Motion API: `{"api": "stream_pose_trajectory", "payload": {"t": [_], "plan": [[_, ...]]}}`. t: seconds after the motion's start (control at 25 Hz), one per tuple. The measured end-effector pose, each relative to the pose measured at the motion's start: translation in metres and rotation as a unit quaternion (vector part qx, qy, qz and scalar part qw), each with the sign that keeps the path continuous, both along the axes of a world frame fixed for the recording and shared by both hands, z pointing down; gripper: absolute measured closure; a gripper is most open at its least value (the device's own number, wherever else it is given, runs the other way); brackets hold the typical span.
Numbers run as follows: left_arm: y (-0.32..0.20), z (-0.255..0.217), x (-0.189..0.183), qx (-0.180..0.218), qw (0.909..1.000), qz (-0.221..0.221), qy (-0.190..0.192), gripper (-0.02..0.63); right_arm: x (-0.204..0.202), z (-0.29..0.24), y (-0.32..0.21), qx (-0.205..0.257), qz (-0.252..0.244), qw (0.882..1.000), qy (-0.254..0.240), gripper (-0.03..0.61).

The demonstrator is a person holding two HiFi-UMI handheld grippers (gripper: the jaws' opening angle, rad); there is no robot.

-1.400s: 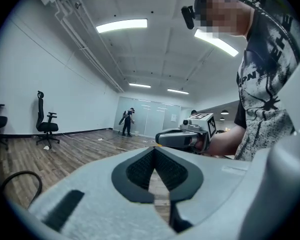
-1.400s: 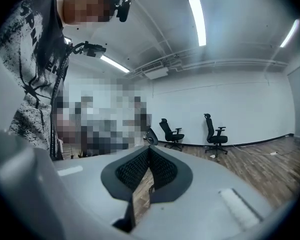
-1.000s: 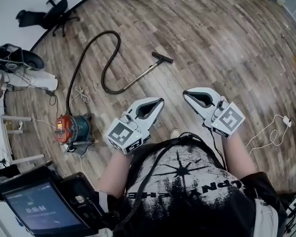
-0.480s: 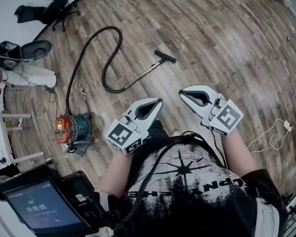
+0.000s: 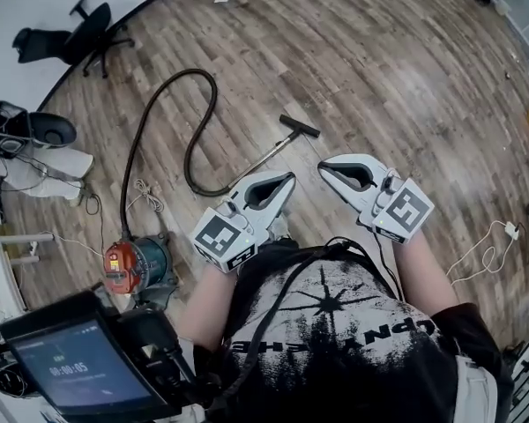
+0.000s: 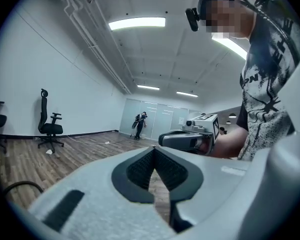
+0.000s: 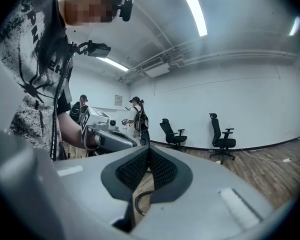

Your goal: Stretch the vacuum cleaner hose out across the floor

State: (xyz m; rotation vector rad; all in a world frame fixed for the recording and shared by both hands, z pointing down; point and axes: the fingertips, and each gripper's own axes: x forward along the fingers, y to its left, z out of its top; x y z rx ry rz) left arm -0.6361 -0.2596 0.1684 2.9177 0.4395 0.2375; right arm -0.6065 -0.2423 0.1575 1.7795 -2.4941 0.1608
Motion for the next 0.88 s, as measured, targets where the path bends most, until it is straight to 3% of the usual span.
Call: {"api": "stream_pose_trajectory", "payload": {"t": [0.2, 0.4, 0.76, 0.88], "plan": [[-0.062, 0.002, -0.001, -0.008, 1.0, 0.005, 0.0, 0.614, -0.003, -0.01, -0.066, 0.018, 0.003, 1.0, 0.006, 0.572], [-0.108, 0.011, 0.003, -0.016, 0.9999, 0.003, -0.003, 0.614, 0.008, 0.002, -0.105, -0.006, 0.015, 1.0, 0.005, 0.572], [-0.143, 0.034, -0.004, -0.025, 0.9996, -0.011, 0.008, 0.614, 0.006, 0.018, -0.144, 0.0, 0.011, 1.0, 0.013, 0.572], [-0.162, 0.025, 0.015, -0.022, 0.9992, -0.034, 0.003, 0.614, 0.026, 0.012, -0.163, -0.01, -0.013, 1.0, 0.007, 0.572]]}}
